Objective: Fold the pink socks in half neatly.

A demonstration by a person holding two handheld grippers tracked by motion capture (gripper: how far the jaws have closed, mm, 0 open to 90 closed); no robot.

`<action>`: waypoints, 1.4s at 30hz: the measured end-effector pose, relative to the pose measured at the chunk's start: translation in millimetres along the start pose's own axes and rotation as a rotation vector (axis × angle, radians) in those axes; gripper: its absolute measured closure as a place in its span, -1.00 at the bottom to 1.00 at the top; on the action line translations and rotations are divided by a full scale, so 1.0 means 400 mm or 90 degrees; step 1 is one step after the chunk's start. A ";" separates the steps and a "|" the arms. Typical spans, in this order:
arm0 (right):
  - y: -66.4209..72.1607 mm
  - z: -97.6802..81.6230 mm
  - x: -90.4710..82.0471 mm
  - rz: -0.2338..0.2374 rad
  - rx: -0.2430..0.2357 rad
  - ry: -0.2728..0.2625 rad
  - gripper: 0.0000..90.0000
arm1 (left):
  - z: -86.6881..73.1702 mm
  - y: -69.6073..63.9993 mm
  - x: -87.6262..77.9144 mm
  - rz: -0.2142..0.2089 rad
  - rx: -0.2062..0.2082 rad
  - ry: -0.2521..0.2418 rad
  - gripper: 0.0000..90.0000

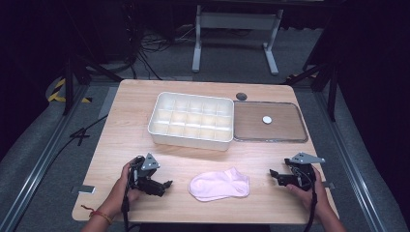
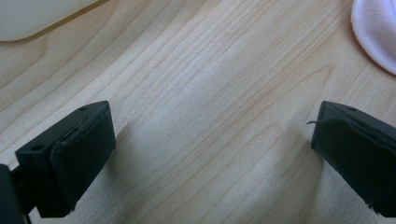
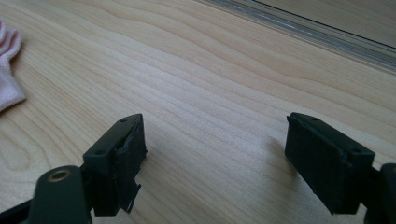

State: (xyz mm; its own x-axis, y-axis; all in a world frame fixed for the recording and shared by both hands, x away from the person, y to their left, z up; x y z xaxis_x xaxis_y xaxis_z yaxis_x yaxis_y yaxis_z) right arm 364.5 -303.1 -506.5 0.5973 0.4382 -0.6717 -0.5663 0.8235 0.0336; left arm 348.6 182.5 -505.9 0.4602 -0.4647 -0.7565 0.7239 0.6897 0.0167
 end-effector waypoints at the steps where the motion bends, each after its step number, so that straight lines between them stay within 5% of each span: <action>1: 0.000 0.000 0.000 0.000 0.000 0.000 -0.54 | -0.001 0.000 0.001 -0.001 0.000 -0.004 -1.00; 29: 0.001 0.002 -0.003 0.011 -0.003 0.004 -0.51 | -0.011 -0.003 -0.008 -0.031 0.037 -0.005 -1.00; 42: 0.085 0.045 -0.024 0.067 -0.059 -0.057 -0.14 | -0.011 -0.002 -0.007 -0.033 0.040 -0.007 -1.00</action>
Point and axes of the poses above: each handheld gripper's, and its own axes: x roughly forward along the jaws, z roughly out of its top, y roughly to its left, the point moved 3 cm from there along x, roughly forward along the jaws, and after that the axes turned 2 degrees about z, right-handed, at the moved point
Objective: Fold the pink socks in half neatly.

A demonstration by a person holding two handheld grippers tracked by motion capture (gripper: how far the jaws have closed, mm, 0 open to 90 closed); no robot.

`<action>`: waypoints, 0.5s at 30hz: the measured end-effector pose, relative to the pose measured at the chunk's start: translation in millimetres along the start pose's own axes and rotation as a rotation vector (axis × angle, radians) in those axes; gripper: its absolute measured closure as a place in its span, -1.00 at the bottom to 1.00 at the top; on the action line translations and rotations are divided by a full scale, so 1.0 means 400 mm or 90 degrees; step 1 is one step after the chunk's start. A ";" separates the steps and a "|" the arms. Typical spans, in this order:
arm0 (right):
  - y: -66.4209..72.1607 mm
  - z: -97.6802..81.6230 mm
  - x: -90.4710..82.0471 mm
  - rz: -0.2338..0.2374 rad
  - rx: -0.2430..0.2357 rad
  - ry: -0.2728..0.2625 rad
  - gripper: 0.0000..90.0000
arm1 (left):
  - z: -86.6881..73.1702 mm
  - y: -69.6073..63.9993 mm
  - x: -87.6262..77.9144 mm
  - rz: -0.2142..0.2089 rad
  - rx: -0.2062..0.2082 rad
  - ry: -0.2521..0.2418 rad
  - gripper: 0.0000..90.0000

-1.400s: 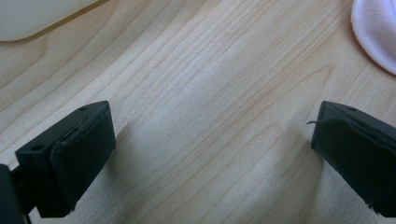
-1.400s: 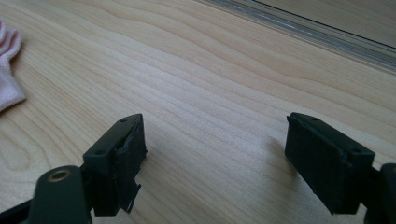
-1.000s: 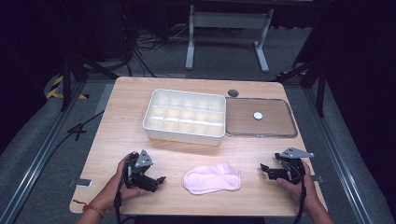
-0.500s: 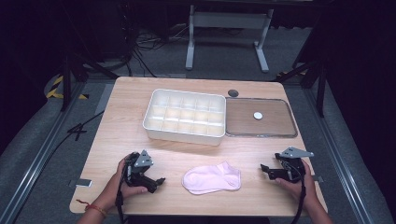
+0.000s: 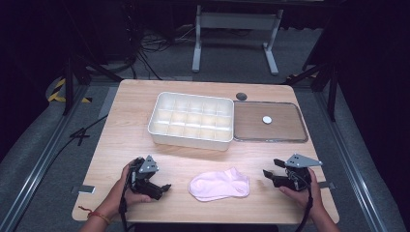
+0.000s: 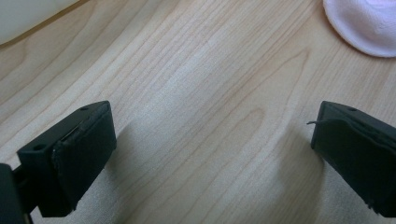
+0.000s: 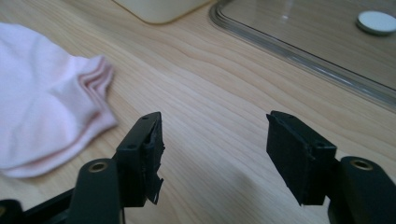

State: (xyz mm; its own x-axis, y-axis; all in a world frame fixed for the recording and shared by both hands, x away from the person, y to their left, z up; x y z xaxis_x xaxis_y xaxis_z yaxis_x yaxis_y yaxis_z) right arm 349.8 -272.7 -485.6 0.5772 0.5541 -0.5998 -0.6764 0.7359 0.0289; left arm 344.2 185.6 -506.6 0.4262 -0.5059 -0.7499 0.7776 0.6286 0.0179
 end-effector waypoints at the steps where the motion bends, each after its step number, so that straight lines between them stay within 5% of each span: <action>1: 0.009 0.005 0.001 0.003 -0.006 -0.002 -0.11 | 0.000 0.000 0.000 0.000 0.000 0.000 -1.00; 15: 0.155 0.062 0.047 0.117 -0.082 -0.015 0.23 | 0.006 -0.004 0.000 0.003 -0.010 0.006 -0.90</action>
Point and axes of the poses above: each handheld gripper's, and its own axes: x roughly forward along the jaws, z roughly out of its top, y roughly to its left, the point moved 3 cm from there along x, roughly forward along the jaws, and after that the axes turned 2 degrees about z, right-handed, at the moved point
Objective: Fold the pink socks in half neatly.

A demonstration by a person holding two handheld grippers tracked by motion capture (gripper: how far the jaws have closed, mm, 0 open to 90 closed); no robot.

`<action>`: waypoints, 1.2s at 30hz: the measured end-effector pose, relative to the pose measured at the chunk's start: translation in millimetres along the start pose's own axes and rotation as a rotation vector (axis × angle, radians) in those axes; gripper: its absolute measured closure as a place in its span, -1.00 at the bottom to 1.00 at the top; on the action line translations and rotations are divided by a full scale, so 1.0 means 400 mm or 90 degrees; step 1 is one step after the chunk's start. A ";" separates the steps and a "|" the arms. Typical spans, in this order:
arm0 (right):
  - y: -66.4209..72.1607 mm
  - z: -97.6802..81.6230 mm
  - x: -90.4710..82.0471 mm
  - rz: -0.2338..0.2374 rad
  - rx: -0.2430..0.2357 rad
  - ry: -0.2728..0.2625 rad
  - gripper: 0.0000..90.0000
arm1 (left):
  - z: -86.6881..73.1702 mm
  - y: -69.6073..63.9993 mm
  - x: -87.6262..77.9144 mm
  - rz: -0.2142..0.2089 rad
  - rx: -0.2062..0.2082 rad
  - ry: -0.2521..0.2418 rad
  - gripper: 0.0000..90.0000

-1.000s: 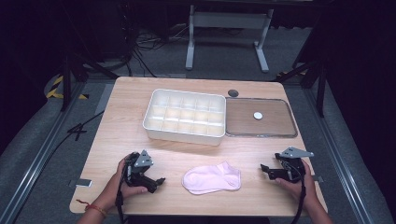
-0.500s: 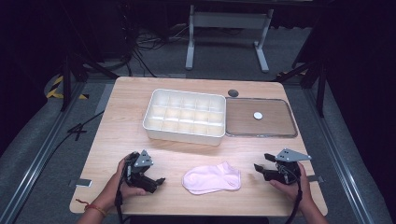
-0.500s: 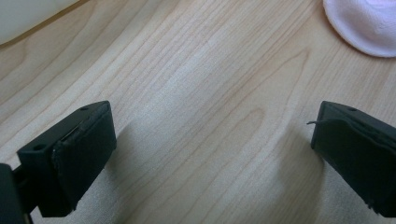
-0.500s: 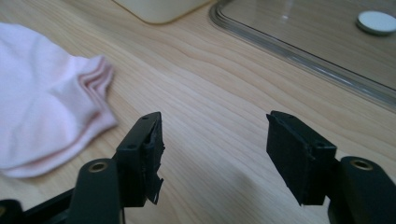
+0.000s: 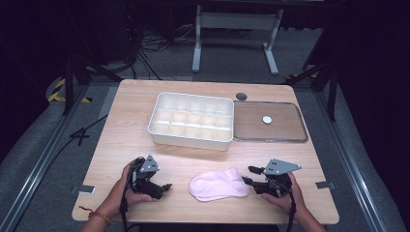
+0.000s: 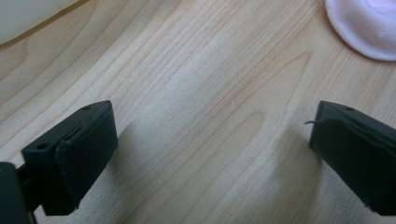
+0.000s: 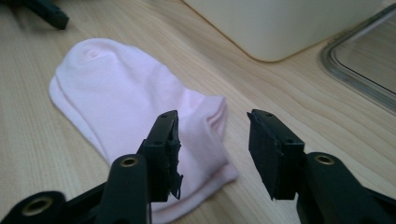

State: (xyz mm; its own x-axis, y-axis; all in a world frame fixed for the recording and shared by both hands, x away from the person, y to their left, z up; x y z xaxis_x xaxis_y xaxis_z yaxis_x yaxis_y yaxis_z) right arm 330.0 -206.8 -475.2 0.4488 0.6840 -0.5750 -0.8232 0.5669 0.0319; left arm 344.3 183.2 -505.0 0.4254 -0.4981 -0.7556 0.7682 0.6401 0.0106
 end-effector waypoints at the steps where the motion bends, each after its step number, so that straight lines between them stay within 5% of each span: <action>1: 0.010 0.003 0.004 0.008 -0.007 0.003 0.26 | 0.004 -0.003 -0.001 0.005 -0.008 -0.009 -0.82; 10: 0.059 0.022 0.034 0.053 -0.038 0.006 0.49 | 0.028 -0.017 -0.011 -0.033 -0.053 -0.029 -0.38; 19: 0.113 0.046 0.086 0.094 -0.082 0.023 0.71 | 0.088 -0.073 0.016 -0.091 -0.051 -0.044 0.04; 27: 0.150 0.052 0.135 0.119 -0.103 0.049 0.76 | 0.117 -0.110 0.048 -0.107 -0.049 -0.036 0.07; 36: 0.156 0.029 0.154 0.126 -0.106 0.070 0.81 | 0.131 -0.146 0.078 -0.116 -0.042 -0.023 -0.03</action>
Point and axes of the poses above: each handheld gripper's, and its own axes: x roughly forward along the jaws, z roughly out of its top, y roughly to its left, the point moved 3 cm from there along x, roughly forward along the jaws, and after that the axes turned 2 degrees about z, right-handed, at the moved point
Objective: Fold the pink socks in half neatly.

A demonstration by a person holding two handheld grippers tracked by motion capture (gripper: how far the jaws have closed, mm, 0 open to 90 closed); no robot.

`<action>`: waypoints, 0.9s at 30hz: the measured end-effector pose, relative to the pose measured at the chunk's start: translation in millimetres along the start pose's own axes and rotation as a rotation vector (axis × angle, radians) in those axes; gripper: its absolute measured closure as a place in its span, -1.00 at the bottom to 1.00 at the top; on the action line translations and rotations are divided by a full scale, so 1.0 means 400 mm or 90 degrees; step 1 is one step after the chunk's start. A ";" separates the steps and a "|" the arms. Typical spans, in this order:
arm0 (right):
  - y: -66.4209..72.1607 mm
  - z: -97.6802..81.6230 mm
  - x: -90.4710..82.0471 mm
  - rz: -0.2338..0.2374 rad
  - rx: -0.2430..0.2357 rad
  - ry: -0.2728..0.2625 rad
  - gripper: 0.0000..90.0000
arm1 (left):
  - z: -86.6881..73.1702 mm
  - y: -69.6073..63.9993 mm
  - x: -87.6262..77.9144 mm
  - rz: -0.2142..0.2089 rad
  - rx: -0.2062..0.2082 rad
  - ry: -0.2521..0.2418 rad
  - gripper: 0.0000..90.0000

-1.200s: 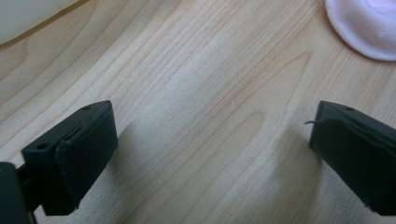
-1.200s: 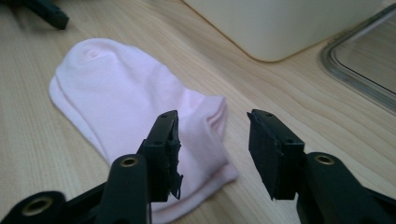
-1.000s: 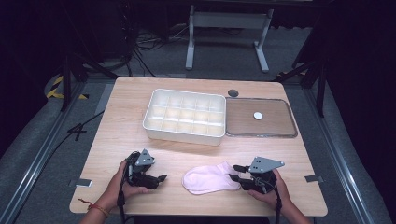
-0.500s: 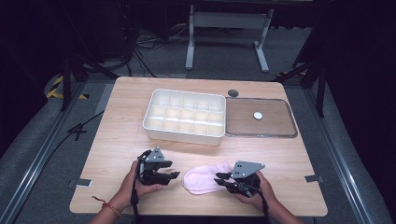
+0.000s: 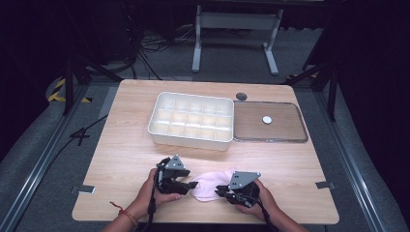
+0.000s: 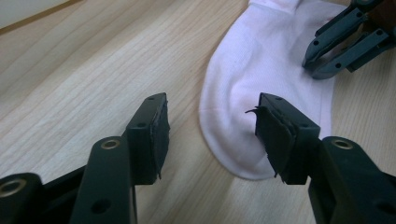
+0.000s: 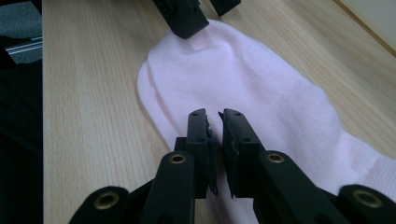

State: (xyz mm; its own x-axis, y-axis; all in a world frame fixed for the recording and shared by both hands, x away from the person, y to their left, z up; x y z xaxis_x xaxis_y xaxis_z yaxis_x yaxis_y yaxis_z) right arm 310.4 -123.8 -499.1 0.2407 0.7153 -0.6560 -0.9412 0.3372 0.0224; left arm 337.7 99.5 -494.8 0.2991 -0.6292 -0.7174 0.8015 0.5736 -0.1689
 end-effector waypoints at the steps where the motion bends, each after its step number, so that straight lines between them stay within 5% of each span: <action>1: 0.002 0.001 0.001 -0.004 -0.005 0.002 0.82 | 0.001 -0.005 0.006 0.005 0.002 0.002 -0.05; 7: 0.003 -0.003 0.000 -0.005 -0.003 -0.001 0.84 | 0.005 -0.022 0.020 0.047 0.031 0.004 -0.22; 8: 0.004 -0.003 0.000 -0.005 -0.001 -0.002 0.84 | 0.002 -0.033 0.023 0.066 0.055 0.008 -0.23; 12: 0.004 -0.004 0.000 -0.005 -0.002 -0.003 0.84 | 0.001 -0.042 0.025 0.077 0.049 0.007 -0.23; 16: 0.005 -0.004 0.001 -0.007 -0.003 -0.005 0.84 | -0.001 -0.044 0.024 0.075 0.052 0.002 -0.20; 27: 0.003 -0.006 0.003 -0.002 -0.001 -0.013 0.84 | -0.009 -0.052 0.023 0.037 0.051 -0.024 0.29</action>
State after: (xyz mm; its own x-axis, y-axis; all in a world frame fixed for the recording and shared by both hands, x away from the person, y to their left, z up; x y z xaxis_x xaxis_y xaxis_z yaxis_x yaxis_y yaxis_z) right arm 309.1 -124.0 -501.5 0.2483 0.7267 -0.6405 -0.9410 0.3380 0.0187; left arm 321.8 83.6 -500.2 0.3638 -0.6166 -0.6982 0.8211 0.5662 -0.0722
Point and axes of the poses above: each handheld gripper's, and its own axes: x roughly forward along the jaws, z roughly out of its top, y roughly to its left, the point moved 3 cm from there along x, roughly forward along the jaws, and after that the axes turned 2 degrees about z, right-handed, at the moved point
